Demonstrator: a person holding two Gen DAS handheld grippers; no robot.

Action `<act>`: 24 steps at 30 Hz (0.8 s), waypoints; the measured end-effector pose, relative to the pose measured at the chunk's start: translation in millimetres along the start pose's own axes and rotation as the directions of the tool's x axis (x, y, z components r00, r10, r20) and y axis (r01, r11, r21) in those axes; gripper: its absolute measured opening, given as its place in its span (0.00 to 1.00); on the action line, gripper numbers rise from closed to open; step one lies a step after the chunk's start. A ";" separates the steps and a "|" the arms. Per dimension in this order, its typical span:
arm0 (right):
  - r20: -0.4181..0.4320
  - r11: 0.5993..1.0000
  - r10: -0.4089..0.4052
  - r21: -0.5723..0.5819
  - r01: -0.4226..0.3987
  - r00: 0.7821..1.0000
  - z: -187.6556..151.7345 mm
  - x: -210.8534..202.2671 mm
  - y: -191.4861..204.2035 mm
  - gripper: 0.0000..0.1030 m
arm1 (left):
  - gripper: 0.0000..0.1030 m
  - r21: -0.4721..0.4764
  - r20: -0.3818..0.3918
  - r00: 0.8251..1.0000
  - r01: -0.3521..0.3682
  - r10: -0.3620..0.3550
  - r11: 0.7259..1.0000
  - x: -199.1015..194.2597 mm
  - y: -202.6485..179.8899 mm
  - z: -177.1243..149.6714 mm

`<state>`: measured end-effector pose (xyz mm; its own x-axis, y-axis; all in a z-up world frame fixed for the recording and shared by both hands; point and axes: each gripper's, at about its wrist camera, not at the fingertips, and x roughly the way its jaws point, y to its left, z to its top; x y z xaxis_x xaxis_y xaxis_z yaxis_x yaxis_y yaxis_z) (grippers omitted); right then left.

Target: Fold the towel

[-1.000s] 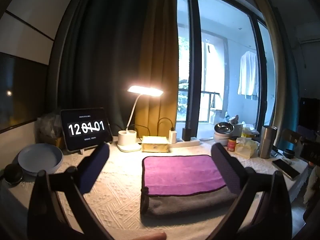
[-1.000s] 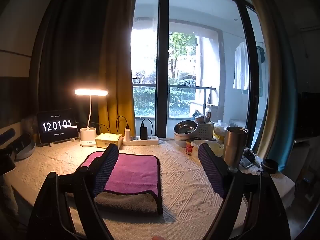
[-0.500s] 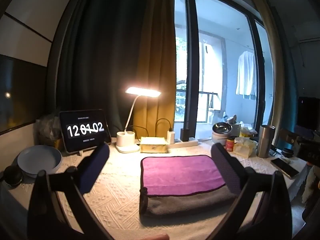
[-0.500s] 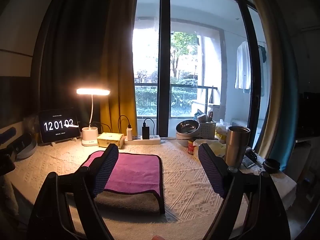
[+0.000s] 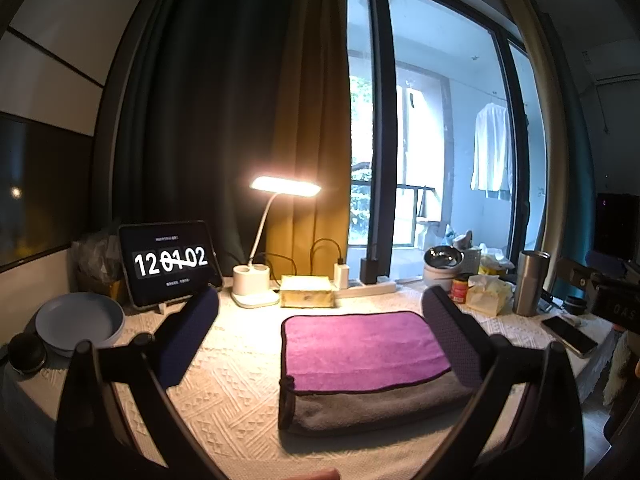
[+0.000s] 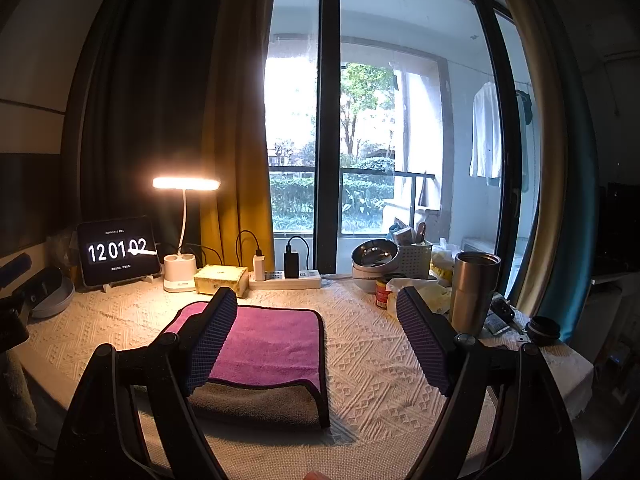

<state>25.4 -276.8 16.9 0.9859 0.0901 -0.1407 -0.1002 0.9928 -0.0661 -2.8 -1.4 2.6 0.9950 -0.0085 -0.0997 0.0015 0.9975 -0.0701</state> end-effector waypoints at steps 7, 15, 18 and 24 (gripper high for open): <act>-0.001 1.000 0.001 0.000 -0.001 1.000 -0.3 0.2 0.6 0.82 | 0.99 0.001 0.002 1.000 -0.001 0.001 1.000 -0.3 -0.8 -0.9; -0.002 1.000 0.001 0.002 -0.001 1.000 -0.4 0.4 0.6 0.82 | 0.99 0.001 0.004 1.000 -0.001 0.001 1.000 -0.2 -0.8 -1.3; -0.001 1.000 0.001 0.003 -0.001 1.000 -0.3 0.3 0.2 0.82 | 0.99 0.001 0.005 1.000 -0.001 0.001 1.000 -0.3 -0.8 -1.4; -0.003 1.000 0.002 0.004 -0.002 1.000 -0.7 0.3 0.5 0.82 | 0.99 0.000 0.005 1.000 -0.001 0.001 1.000 -0.9 -0.9 -1.3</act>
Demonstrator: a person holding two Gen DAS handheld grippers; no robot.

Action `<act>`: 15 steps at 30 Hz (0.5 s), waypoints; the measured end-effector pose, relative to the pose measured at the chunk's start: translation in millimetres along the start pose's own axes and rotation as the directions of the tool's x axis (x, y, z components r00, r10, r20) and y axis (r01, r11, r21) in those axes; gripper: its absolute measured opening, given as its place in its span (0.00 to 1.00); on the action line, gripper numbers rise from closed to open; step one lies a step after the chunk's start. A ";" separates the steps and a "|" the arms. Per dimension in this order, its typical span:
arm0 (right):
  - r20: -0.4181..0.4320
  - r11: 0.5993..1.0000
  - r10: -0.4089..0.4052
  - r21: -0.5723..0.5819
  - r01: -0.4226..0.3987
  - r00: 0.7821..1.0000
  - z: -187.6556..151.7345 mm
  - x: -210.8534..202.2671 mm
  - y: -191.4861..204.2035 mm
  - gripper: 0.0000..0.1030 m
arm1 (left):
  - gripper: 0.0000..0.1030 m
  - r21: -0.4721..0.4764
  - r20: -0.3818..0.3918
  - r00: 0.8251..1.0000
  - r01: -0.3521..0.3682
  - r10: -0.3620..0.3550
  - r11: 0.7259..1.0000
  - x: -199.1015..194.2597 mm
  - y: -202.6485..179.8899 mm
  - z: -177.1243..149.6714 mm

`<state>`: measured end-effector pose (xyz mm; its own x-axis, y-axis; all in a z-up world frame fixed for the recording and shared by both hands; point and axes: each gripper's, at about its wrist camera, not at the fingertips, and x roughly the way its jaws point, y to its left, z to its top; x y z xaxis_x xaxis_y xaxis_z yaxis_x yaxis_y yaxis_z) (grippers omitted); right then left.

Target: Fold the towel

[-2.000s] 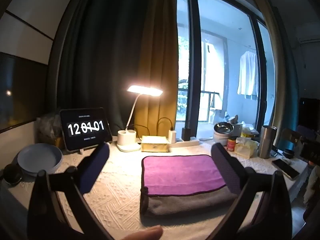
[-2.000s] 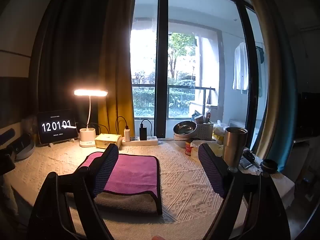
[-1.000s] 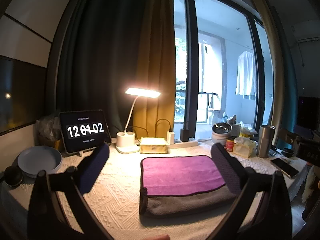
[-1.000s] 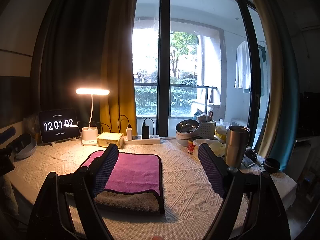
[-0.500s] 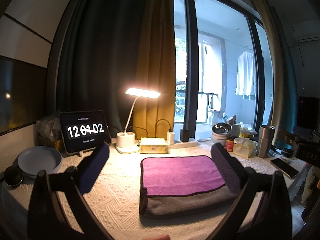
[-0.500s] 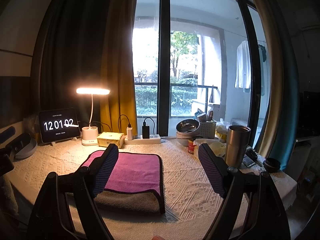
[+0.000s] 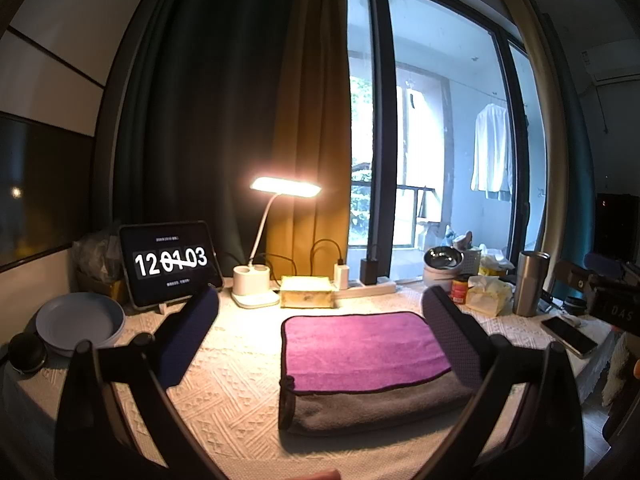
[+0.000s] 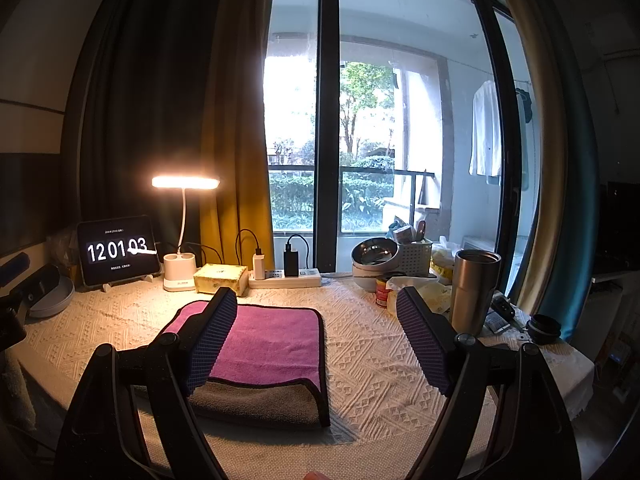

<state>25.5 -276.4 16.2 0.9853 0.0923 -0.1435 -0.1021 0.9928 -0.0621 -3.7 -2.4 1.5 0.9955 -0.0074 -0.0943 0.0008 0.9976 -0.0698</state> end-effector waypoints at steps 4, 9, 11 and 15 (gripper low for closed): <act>-0.003 1.000 0.000 0.002 0.000 1.000 -1.0 1.6 -1.2 0.82 | 0.99 0.001 0.001 1.000 -0.001 0.001 1.000 0.1 -0.3 0.0; -0.006 1.000 0.002 0.006 -0.002 1.000 -3.1 1.6 -2.7 0.82 | 0.99 0.001 0.001 1.000 -0.001 0.001 1.000 0.0 0.0 0.0; -0.007 1.000 0.002 0.005 -0.002 1.000 -3.6 1.8 -3.0 0.82 | 0.99 0.001 0.001 1.000 0.000 0.000 1.000 0.0 0.1 0.0; -0.008 1.000 0.002 0.006 -0.002 1.000 -3.3 2.1 -2.9 0.82 | 0.99 0.001 0.001 1.000 0.000 0.000 1.000 0.0 0.1 0.0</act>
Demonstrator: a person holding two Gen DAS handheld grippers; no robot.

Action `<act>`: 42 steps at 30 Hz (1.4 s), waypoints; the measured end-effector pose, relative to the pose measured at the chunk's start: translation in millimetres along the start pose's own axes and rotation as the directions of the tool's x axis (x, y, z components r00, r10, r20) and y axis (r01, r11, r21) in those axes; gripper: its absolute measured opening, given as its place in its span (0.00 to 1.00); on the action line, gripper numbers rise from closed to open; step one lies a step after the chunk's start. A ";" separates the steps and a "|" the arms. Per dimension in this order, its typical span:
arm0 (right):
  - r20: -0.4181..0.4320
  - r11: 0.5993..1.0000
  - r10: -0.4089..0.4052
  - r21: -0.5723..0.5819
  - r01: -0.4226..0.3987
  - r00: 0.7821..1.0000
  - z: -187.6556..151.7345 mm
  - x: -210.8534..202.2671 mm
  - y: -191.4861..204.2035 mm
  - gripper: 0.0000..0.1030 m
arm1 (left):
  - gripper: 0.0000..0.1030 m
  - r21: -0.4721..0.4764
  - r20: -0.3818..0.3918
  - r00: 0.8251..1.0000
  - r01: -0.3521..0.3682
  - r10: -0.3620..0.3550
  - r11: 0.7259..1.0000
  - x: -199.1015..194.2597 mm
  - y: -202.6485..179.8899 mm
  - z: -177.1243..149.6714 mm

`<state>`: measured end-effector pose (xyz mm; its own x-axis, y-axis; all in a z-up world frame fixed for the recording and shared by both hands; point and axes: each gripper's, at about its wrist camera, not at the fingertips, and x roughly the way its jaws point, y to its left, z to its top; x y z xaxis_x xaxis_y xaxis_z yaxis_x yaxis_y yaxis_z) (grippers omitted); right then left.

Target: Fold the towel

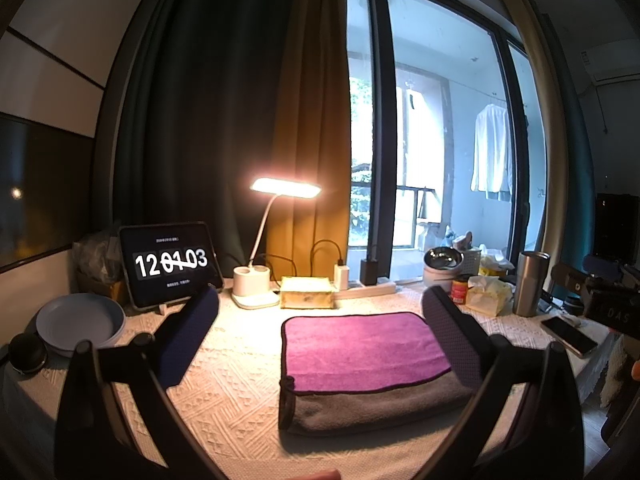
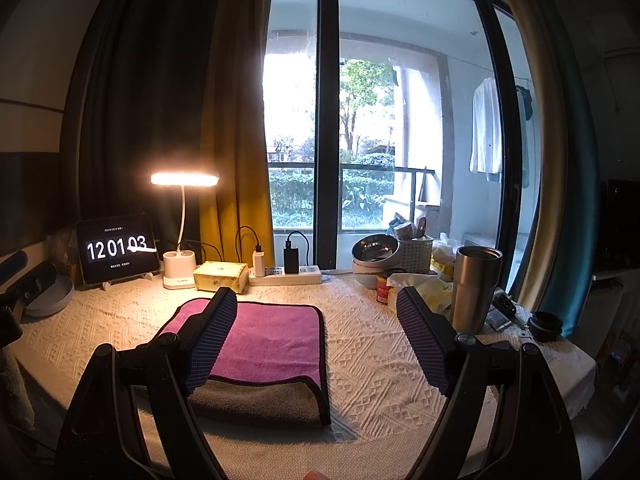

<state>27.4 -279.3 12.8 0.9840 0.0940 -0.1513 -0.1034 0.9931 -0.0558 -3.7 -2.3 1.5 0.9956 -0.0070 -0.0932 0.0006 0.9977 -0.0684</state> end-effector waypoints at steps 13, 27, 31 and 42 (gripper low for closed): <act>-0.002 1.000 0.001 0.002 -0.001 1.000 -0.6 -0.4 -0.3 0.82 | 0.99 0.000 0.001 1.000 -0.001 0.001 1.000 -0.2 -0.5 -0.6; -0.026 1.000 0.006 0.005 -0.006 1.000 -7.9 9.2 -2.9 0.82 | 0.99 0.023 -0.037 0.999 -0.018 0.019 1.000 10.6 1.6 -4.4; -0.047 1.000 0.009 0.000 -0.009 0.999 -10.3 18.2 -3.1 0.82 | 0.99 0.026 -0.070 0.997 -0.026 0.028 0.999 21.4 5.1 -7.8; -0.130 1.000 0.024 0.001 -0.024 0.991 -22.8 56.4 -11.2 0.82 | 0.99 0.043 -0.264 0.964 -0.024 0.035 0.999 76.7 14.6 -36.1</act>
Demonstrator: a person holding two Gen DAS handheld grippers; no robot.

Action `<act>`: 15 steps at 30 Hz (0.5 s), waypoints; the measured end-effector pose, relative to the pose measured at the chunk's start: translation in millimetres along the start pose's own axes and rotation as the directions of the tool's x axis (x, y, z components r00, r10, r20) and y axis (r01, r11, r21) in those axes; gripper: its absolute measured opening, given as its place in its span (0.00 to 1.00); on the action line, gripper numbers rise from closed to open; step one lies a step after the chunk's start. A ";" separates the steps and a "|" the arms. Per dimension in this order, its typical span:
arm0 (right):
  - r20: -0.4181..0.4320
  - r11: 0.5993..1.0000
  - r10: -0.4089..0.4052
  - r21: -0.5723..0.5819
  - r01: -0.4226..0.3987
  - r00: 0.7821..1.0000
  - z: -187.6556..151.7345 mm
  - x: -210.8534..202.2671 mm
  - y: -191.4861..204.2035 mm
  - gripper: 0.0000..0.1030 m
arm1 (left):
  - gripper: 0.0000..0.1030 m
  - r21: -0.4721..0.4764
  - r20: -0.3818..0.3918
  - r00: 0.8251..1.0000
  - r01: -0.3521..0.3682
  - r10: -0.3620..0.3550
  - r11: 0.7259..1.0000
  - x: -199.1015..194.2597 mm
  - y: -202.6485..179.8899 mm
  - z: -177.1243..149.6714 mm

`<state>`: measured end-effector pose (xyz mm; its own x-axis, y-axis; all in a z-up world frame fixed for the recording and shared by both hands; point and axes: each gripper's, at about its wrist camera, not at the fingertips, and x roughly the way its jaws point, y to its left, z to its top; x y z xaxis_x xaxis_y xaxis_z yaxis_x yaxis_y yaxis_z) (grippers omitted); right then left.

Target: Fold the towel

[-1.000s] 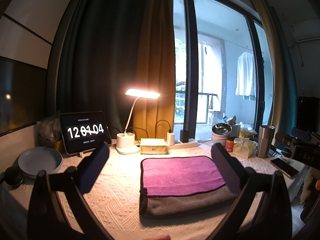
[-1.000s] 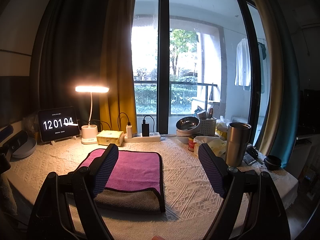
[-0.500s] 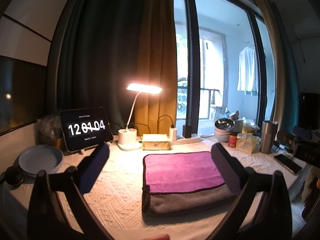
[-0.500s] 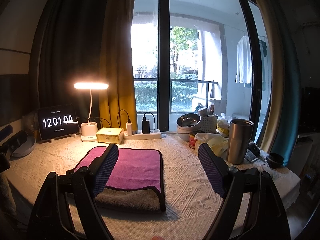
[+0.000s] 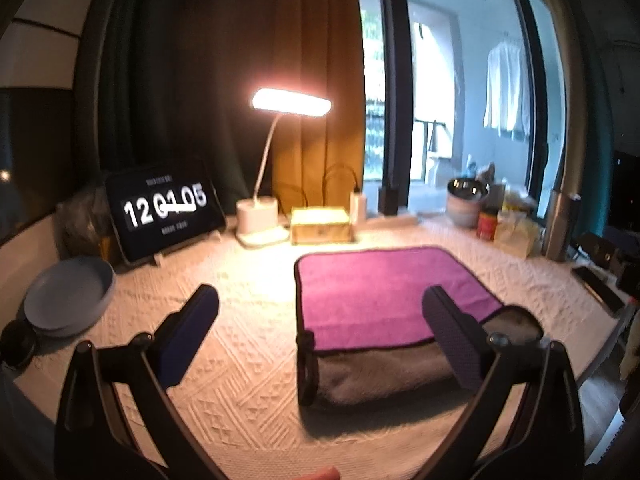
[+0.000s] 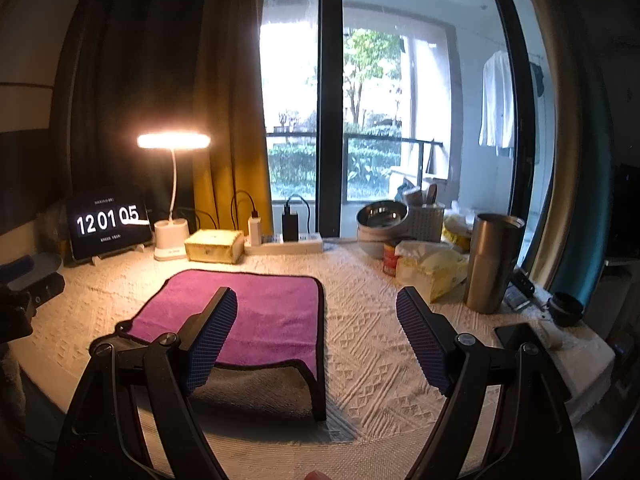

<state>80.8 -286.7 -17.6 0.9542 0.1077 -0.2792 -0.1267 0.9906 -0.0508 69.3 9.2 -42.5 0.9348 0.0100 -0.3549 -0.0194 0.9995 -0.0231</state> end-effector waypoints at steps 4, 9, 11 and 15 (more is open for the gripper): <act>-0.056 1.000 0.009 0.007 -0.008 0.998 -8.5 21.0 -5.0 0.82 | 0.99 -0.018 -0.083 0.996 0.019 -0.021 1.000 26.0 5.6 -7.6; -0.145 0.999 0.041 0.002 -0.041 0.989 -19.1 48.9 -7.8 0.82 | 0.99 -0.045 -0.170 0.985 0.033 -0.040 0.998 54.3 15.7 -13.6; -0.179 0.998 0.057 0.006 -0.057 0.982 -23.2 58.8 -8.1 0.82 | 0.99 -0.049 -0.194 0.980 0.034 -0.043 0.998 61.9 18.0 -16.0; -0.255 0.996 0.087 0.024 -0.083 0.963 -30.8 79.3 -8.2 0.80 | 0.99 -0.039 -0.254 0.966 0.042 -0.051 0.998 75.9 17.3 -21.3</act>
<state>149.2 -288.9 -68.9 0.8391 0.1681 -0.5173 -0.1990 0.9800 -0.0043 132.3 26.6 -89.7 0.8142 -0.0485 -0.5786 0.0063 0.9972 -0.0746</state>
